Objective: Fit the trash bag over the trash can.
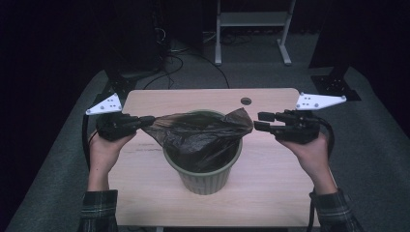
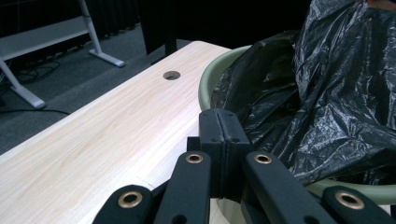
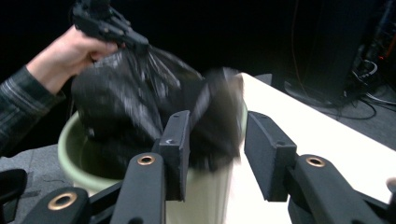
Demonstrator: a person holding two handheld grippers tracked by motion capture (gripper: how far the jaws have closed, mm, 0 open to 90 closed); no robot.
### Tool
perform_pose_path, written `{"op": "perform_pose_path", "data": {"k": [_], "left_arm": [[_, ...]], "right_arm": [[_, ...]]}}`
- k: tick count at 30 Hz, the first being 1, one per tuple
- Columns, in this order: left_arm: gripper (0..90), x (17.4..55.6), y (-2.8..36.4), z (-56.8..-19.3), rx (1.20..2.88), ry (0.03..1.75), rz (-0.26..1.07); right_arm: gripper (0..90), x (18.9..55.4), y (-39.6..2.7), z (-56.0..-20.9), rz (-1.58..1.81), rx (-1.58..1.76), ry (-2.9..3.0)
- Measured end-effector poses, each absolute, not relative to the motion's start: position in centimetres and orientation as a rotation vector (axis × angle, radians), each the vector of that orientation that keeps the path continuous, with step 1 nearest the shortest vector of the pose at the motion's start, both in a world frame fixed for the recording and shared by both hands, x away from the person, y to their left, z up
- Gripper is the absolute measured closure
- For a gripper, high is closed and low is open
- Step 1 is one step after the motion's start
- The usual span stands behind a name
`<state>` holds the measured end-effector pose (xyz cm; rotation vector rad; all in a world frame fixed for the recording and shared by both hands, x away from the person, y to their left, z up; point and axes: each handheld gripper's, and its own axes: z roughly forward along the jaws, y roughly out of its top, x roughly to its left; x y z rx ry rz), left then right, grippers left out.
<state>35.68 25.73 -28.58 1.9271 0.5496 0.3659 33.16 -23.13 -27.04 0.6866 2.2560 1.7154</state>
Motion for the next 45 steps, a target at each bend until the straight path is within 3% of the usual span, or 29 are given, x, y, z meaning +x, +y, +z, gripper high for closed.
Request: {"op": "perform_pose_path", "data": {"k": [4,6,7,9,18,24,39,40,45], "left_arm": [[89.8,35.7,25.6,-28.7,1.927,0.538,0.359],[89.8,35.7,25.5,-28.7,1.925,0.539,0.355],[89.8,35.7,25.5,-28.8,1.923,0.539,0.353],[89.8,35.6,25.7,-28.9,1.922,0.548,0.354],[89.8,34.9,26.5,-29.2,1.913,0.574,0.366],[89.8,34.2,26.6,-29.8,1.921,0.570,0.354],[89.8,34.0,28.0,-32.0,1.944,0.677,0.371],[89.8,34.0,27.9,-32.1,1.944,0.671,0.370],[89.8,34.3,27.8,-32.1,1.943,0.668,0.368]], "right_arm": [[53.5,34.7,-20.9,-26.1,1.705,0.729,2.296],[67.2,35.3,-20.2,-26.4,1.654,0.759,2.345],[67.2,35.3,-20.2,-26.4,1.654,0.759,2.345],[90.0,35.0,-19.8,-27.1,1.605,0.698,2.363],[90.0,31.3,-21.8,-28.6,1.613,0.650,2.341],[90.0,29.1,-22.6,-32.3,1.594,0.684,2.405],[90.0,28.4,-22.5,-37.2,1.493,0.739,2.537],[81.7,28.4,-22.6,-37.1,1.496,0.739,2.522],[72.9,28.8,-24.7,-34.9,1.570,0.792,2.415]]}}
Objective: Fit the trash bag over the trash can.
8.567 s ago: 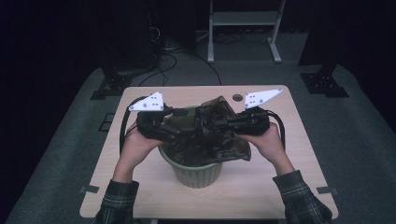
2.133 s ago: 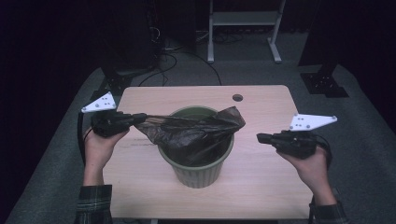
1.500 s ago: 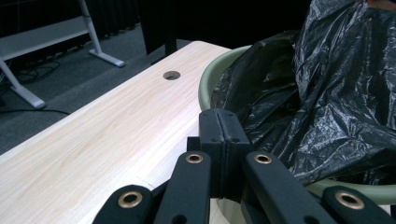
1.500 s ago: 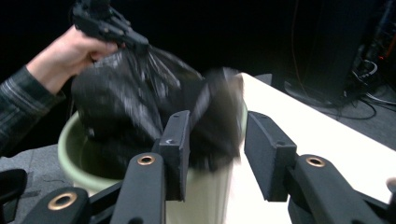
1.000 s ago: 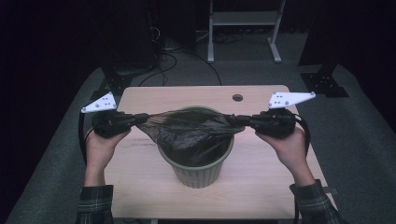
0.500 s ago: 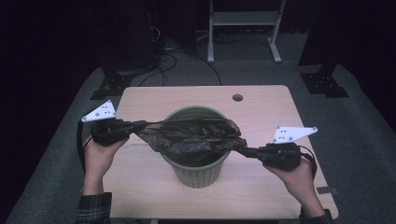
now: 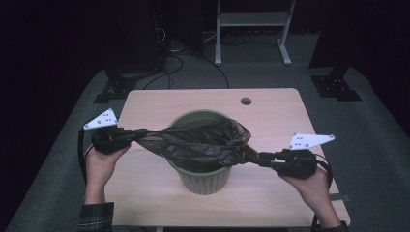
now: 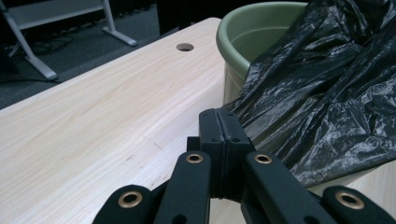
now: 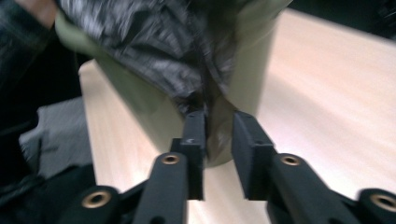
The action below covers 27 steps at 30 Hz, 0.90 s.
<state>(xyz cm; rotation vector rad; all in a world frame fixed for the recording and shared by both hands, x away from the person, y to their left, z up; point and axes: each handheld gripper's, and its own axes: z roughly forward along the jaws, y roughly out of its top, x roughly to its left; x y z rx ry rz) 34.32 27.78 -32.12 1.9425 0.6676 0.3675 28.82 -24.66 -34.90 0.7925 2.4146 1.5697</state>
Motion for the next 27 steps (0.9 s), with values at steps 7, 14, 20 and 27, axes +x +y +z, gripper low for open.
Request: {"op": "perform_pose_path", "data": {"k": [7,14,20,27], "left_arm": [[89.7,34.7,27.4,-32.1,1.945,0.659,0.373],[89.8,34.9,27.6,-31.7,1.937,0.656,0.375],[89.8,34.7,27.4,-31.6,1.934,0.644,0.375],[89.8,34.9,27.6,-31.4,1.925,0.644,0.382]], "right_arm": [[61.1,30.4,-25.5,-29.9,1.636,0.768,2.279],[60.4,32.0,-25.8,-26.2,1.637,0.750,2.204],[54.9,34.3,-22.6,-26.4,1.609,0.766,2.312],[54.4,38.3,-19.8,-28.6,1.572,0.835,2.447]]}}
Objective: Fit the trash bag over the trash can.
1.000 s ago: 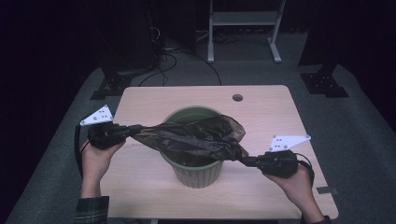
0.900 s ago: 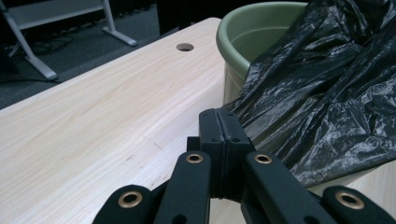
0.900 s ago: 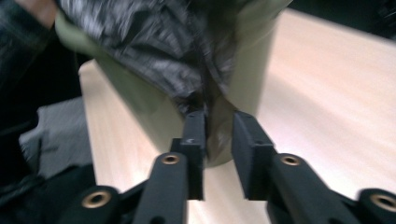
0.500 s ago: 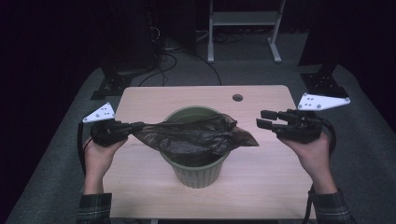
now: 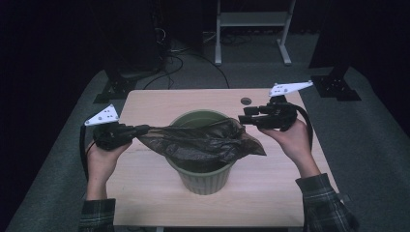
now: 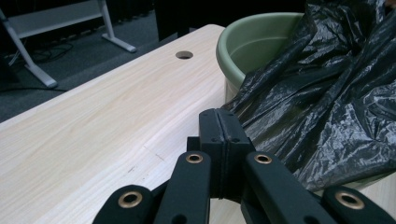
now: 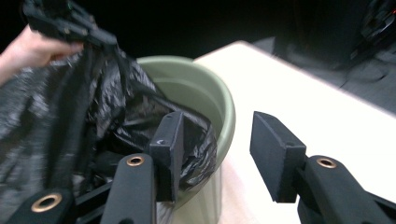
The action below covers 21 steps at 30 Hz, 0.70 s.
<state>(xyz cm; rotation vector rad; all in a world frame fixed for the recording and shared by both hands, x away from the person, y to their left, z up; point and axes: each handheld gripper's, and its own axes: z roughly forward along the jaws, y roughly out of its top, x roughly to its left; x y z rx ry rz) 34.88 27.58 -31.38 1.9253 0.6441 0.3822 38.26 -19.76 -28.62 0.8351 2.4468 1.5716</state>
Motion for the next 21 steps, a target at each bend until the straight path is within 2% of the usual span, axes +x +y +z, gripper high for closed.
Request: {"op": "perform_pose_path", "data": {"k": [3,4,5,6,7,15,21], "left_arm": [[89.8,34.9,27.7,-31.3,1.927,0.641,0.382],[89.8,35.0,27.7,-31.3,1.923,0.641,0.381],[89.8,35.0,27.7,-31.3,1.923,0.641,0.381],[89.8,35.0,27.6,-31.3,1.922,0.642,0.385],[89.8,35.1,27.5,-31.3,1.919,0.642,0.387],[89.8,36.8,26.2,-31.8,1.943,0.660,0.406],[89.8,38.7,24.3,-33.3,1.982,0.693,0.392]], "right_arm": [[58.7,38.8,-19.2,-29.4,1.556,0.849,2.486],[72.3,38.9,-19.0,-29.9,1.524,0.852,2.490],[72.3,38.9,-19.0,-29.9,1.524,0.852,2.490],[86.0,38.7,-19.0,-30.1,1.515,0.821,2.477],[90.0,38.7,-19.1,-30.2,1.509,0.810,2.465],[90.0,39.2,-19.8,-30.7,1.464,0.840,2.383],[90.0,40.4,-20.4,-33.3,1.403,0.939,2.364]]}}
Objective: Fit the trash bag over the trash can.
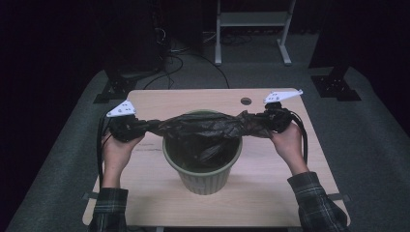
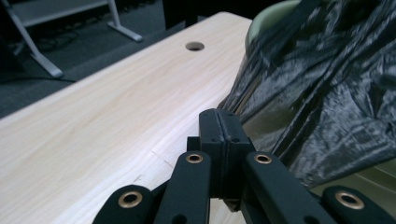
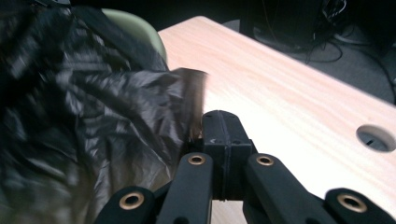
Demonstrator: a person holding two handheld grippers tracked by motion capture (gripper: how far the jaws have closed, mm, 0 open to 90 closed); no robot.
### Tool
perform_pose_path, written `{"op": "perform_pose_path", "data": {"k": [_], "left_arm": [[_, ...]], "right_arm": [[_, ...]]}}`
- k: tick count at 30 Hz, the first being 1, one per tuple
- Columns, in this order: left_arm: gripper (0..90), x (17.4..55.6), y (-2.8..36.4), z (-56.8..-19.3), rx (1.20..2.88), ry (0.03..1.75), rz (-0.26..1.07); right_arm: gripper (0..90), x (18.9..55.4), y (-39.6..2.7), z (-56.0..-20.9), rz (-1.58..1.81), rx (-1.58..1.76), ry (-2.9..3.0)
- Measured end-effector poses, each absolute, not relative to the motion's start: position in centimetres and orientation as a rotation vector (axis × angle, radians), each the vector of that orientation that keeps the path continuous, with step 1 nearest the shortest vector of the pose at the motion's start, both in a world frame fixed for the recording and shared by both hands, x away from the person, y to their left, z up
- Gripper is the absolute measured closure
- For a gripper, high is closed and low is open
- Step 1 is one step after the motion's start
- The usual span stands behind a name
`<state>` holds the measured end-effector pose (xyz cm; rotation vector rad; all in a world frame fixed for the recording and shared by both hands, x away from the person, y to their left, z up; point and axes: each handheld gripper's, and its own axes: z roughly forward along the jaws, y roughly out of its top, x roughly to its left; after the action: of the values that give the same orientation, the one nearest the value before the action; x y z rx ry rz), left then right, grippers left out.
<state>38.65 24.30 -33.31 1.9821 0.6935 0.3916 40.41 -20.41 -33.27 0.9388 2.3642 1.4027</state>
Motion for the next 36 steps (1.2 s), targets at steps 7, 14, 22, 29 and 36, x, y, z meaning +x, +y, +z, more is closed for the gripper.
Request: {"op": "perform_pose_path", "data": {"k": [7,14,22,29,36], "left_arm": [[89.9,39.9,23.7,-34.1,1.988,0.743,0.395],[89.9,40.3,24.3,-35.8,2.041,0.805,0.387],[89.9,39.5,24.5,-37.6,2.083,0.806,0.350],[89.8,39.3,24.5,-37.2,2.053,0.773,0.338],[89.8,39.0,24.4,-36.0,2.034,0.749,0.356]], "right_arm": [[90.0,41.0,-20.0,-34.8,1.380,0.974,2.343],[90.0,41.5,-19.8,-36.5,1.354,1.008,2.358],[90.0,40.8,-20.3,-39.0,1.363,1.037,2.387],[75.5,40.2,-21.3,-39.5,1.376,1.061,2.357],[58.0,39.9,-24.5,-34.0,1.522,1.048,2.189]]}}
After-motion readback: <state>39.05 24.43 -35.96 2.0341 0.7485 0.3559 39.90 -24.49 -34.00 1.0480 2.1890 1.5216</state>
